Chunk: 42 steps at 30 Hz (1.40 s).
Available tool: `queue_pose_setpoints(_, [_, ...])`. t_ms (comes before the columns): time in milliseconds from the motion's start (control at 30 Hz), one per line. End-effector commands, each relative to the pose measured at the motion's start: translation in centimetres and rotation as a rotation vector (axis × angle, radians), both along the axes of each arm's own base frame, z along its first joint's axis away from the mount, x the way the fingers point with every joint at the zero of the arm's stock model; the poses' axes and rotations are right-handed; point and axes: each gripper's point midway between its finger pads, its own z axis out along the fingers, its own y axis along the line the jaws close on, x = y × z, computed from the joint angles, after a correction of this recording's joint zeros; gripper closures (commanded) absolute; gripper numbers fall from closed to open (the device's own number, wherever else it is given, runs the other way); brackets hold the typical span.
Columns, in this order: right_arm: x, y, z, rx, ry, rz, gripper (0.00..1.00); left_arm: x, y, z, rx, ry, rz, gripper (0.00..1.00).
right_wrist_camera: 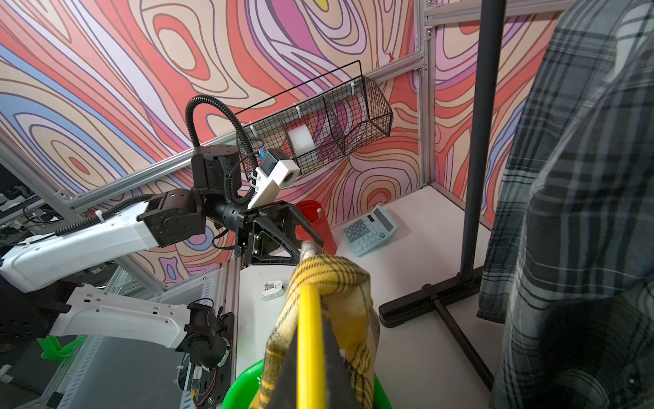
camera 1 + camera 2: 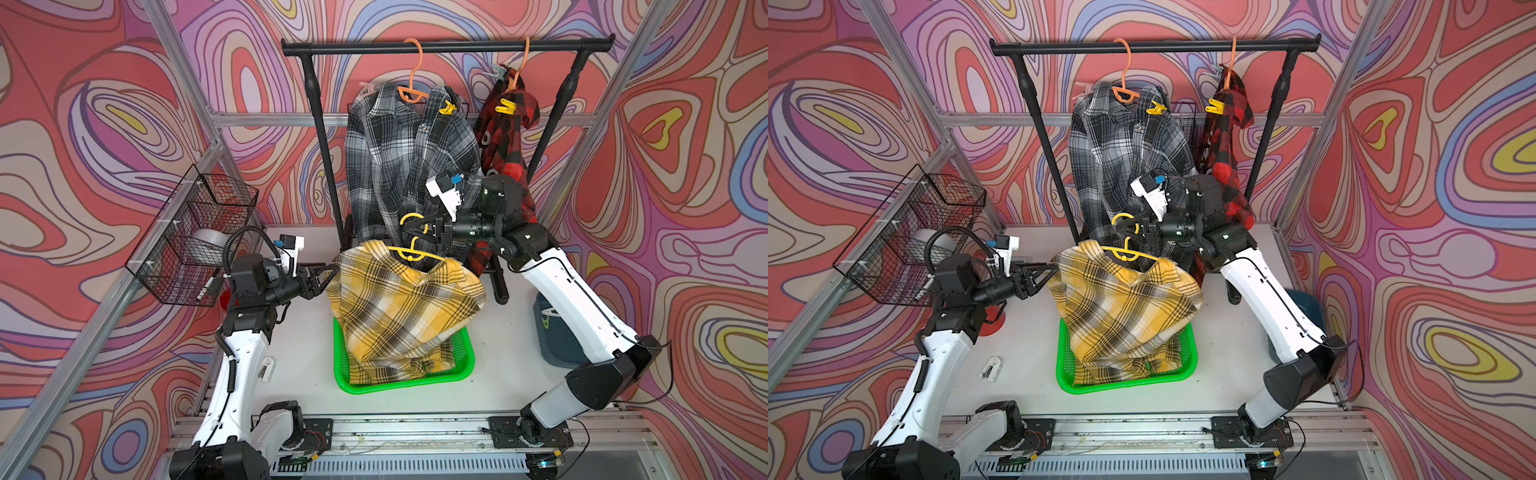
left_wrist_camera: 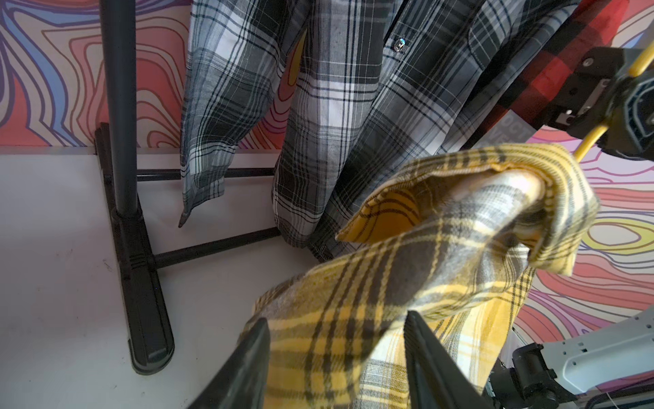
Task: Remove the clothespins securing long-sleeve shirts to the hanger
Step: Remove the long-sleeve shirt from the hanger.
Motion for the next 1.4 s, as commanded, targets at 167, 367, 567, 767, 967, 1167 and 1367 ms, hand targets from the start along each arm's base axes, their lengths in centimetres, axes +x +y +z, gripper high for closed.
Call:
queue_pose_setpoints(167, [-0.1,0.0,1.8,0.036,-0.047,0.017,1.0,-0.6,-0.6,-0.5,0.04,0.003,-0.032,0.74])
queue_pose_setpoints(367, [0.1,0.0,1.7,0.038,-0.047,0.014,1.0,-0.8,-0.3,-0.1,0.056,-0.014,-0.005,0.94])
queue_pose_setpoints(567, [0.0,0.0,1.6,0.034,-0.044,0.01,1.0,-0.2,0.7,-0.5,0.083,0.01,0.073,1.0])
queue_pose_setpoints(767, [0.4,-0.1,1.5,0.029,-0.047,-0.007,1.0,0.3,4.1,-3.5,0.128,0.137,0.323,1.0])
queue_pose_setpoints(967, [1.1,-0.6,2.2,0.032,-0.05,-0.038,1.0,-0.7,6.8,-6.3,0.138,0.234,0.516,1.0])
queue_pose_setpoints(1167, [1.5,-2.0,3.5,0.05,-0.071,-0.07,1.0,-2.6,9.3,-8.7,0.111,0.327,0.675,1.0])
queue_pose_setpoints(1367, [1.4,-1.6,3.2,0.071,-0.045,-0.025,1.0,-2.4,4.1,-3.6,-0.025,0.133,0.36,0.71])
